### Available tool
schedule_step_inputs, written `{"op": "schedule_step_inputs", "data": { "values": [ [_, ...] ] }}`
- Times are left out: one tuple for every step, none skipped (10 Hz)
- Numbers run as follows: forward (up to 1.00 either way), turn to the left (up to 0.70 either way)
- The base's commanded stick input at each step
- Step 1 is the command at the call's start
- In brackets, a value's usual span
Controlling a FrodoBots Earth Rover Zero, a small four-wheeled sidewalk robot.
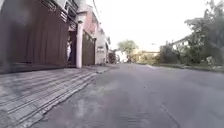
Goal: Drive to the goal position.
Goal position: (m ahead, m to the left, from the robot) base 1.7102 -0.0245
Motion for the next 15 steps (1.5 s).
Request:
{"op": "schedule_step_inputs", "data": {
  "values": [
    [1.0, -0.01],
    [1.0, -0.07],
    [1.0, -0.12],
    [1.0, -0.38],
    [1.0, -0.16],
    [1.0, 0.0],
    [1.0, 0.0],
    [1.0, 0.0],
    [1.0, 0.0],
    [1.0, 0.0],
    [1.0, 0.0],
    [1.0, 0.0],
    [1.0, 0.0],
    [1.0, 0.0],
    [1.0, 0.0]
  ]
}}
